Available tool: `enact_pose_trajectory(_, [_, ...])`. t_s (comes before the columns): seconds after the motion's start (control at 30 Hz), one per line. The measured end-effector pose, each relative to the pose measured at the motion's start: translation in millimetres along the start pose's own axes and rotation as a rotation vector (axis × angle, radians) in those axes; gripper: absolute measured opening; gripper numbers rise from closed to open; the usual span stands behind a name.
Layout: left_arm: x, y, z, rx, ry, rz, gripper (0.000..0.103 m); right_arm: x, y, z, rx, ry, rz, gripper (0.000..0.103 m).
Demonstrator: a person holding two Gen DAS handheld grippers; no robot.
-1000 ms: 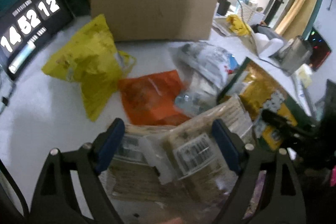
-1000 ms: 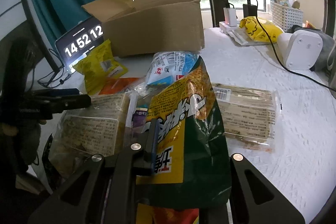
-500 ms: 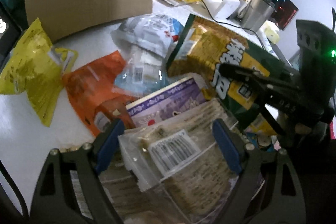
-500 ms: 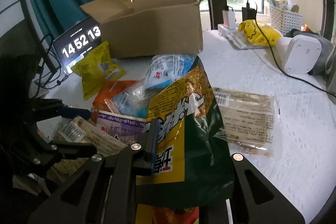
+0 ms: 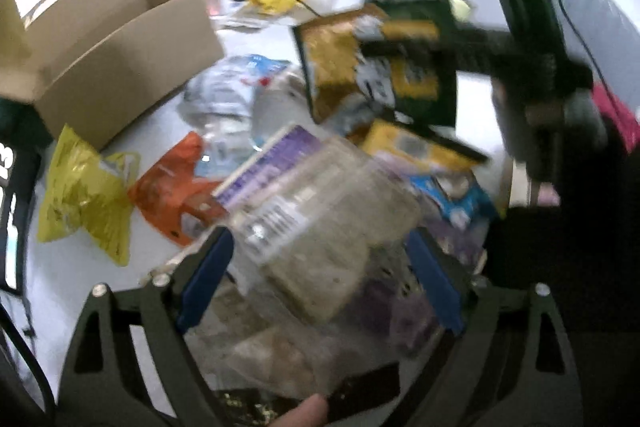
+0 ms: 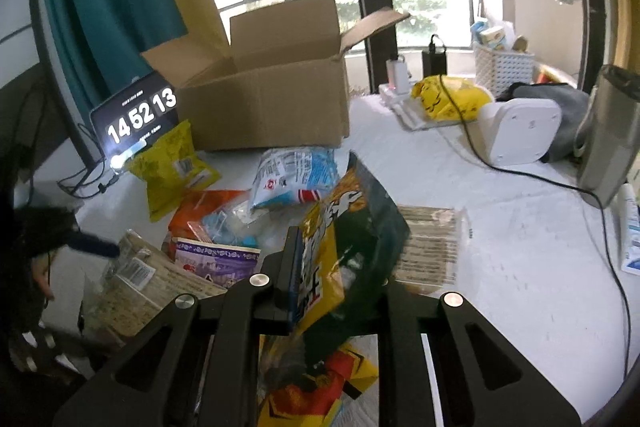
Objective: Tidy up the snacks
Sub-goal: 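Carry the cracker bag and chip bag into the cardboard box and release both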
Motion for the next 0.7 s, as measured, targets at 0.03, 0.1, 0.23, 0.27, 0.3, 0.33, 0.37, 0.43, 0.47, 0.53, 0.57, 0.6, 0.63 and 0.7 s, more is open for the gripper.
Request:
enact_pose_trajectory(0.03, [2, -4, 0, -0.005, 0.002, 0.026, 0.091, 0, 0, -5, 0.001, -0.011, 0.001, 0.018])
enact_pose_trajectory(0.1, [4, -12, 4, -0.042, 0.010, 0.086, 0.091, 0, 1, -11, 0.001, -0.026, 0.003, 0.018])
enact_pose_trajectory(0.23, [-6, -10, 24, -0.123, 0.028, 0.143, 0.091, 1, 2, -20, -0.008, -0.047, 0.002, 0.015])
enact_pose_trajectory(0.27, [-11, -10, 30, -0.146, 0.031, 0.170, 0.091, 0, 2, -21, -0.010, -0.051, 0.004, 0.015])
enact_pose_trajectory(0.3, [-15, -10, 35, -0.158, 0.033, 0.188, 0.091, -1, 1, -21, -0.011, -0.054, 0.004, 0.015])
enact_pose_trajectory(0.33, [-19, -10, 40, -0.166, 0.039, 0.202, 0.091, -1, -1, -22, -0.012, -0.057, 0.004, 0.014])
enact_pose_trajectory(0.37, [-23, -9, 46, -0.171, 0.047, 0.213, 0.091, -2, -2, -21, -0.013, -0.058, 0.005, 0.014])
enact_pose_trajectory(0.43, [-33, -8, 57, -0.150, 0.052, 0.239, 0.091, -2, -6, -20, -0.017, -0.056, 0.009, 0.014])
enact_pose_trajectory(0.47, [-36, -7, 62, -0.132, 0.060, 0.247, 0.091, -1, -8, -18, -0.024, -0.049, 0.014, 0.014])
enact_pose_trajectory(0.53, [-44, 0, 77, -0.111, 0.096, 0.237, 0.091, 0, -12, -12, -0.035, -0.023, 0.022, 0.014])
enact_pose_trajectory(0.57, [-48, 5, 82, -0.092, 0.106, 0.218, 0.091, 1, -14, -9, -0.034, -0.017, 0.027, 0.014])
enact_pose_trajectory(0.6, [-52, 12, 87, -0.066, 0.120, 0.183, 0.091, 2, -18, -7, -0.035, -0.011, 0.040, 0.014])
enact_pose_trajectory(0.63, [-55, 18, 90, -0.046, 0.136, 0.149, 0.091, 2, -21, -2, -0.040, 0.003, 0.056, 0.015])
enact_pose_trajectory(0.7, [-59, 30, 92, -0.008, 0.145, 0.087, 0.091, 5, -27, 9, -0.053, 0.046, 0.080, 0.016])
Point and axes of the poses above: each gripper's, at about its wrist camera, not at the fingertips, and z roughly the way its jaws point, y to its left, x to its underside, the point moved 3 cm from there along z, roughly the way its jaws point, and after that the axes turned 3 degrees about -x, right-handed, at the moved point
